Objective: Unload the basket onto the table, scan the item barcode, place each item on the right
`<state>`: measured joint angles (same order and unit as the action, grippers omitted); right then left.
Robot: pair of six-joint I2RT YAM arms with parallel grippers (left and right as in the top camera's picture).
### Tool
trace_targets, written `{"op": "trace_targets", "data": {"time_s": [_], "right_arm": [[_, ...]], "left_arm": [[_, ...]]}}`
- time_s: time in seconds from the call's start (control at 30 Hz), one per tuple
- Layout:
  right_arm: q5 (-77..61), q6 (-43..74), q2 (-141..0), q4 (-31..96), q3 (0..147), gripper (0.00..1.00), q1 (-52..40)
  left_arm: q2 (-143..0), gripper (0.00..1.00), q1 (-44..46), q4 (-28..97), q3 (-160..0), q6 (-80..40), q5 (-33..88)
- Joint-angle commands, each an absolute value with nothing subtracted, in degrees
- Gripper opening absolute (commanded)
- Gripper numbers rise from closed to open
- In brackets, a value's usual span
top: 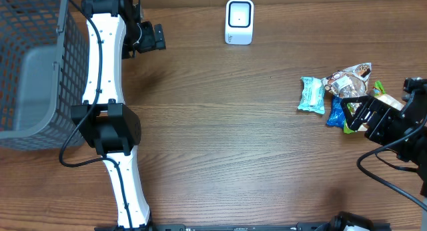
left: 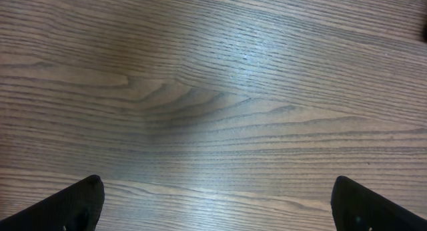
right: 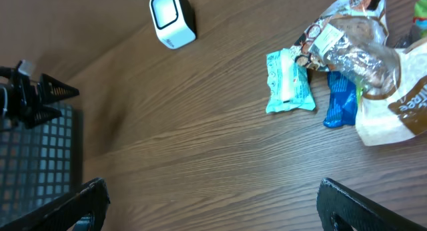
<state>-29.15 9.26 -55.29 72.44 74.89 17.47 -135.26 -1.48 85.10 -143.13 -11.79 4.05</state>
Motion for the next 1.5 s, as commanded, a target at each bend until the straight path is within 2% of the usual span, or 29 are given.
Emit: {"op": "trace_targets", "data": {"time_s": [0.0, 0.1, 0.27, 0.47, 0.93, 1.47], "right_arm": [[-28.82, 5.69, -54.87, 71.9, 76.16, 1.0, 17.12], [-28.18, 3.66, -54.61, 68.93, 75.64, 1.0, 15.68], [-19.44, 1.06, -51.64, 58.28, 70.13, 1.0, 6.87], [-14.11, 1.5, -42.96, 39.11, 54.24, 1.0, -0.45], [-6.92, 1.45, -17.41, 11.51, 21.96, 1.0, -3.05], [1.69, 1.41, -4.82, 3.4, 3.33, 1.0, -4.49]], "left_arm": [[-135.35, 1.0, -1.04, 85.03, -142.65, -10.72, 4.45], [-135.35, 1.0, -1.04, 85.06, -142.65, -10.72, 4.43], [-135.35, 1.0, -1.04, 85.06, -142.65, -10.72, 4.43], [-135.35, 1.0, -1.04, 85.03, -142.65, -10.72, 4.43], [-135.35, 1.0, -1.04, 85.06, -142.65, -10.72, 4.43], [-135.35, 1.0, -1.04, 85.06, -142.65, -10.72, 4.45]]}}
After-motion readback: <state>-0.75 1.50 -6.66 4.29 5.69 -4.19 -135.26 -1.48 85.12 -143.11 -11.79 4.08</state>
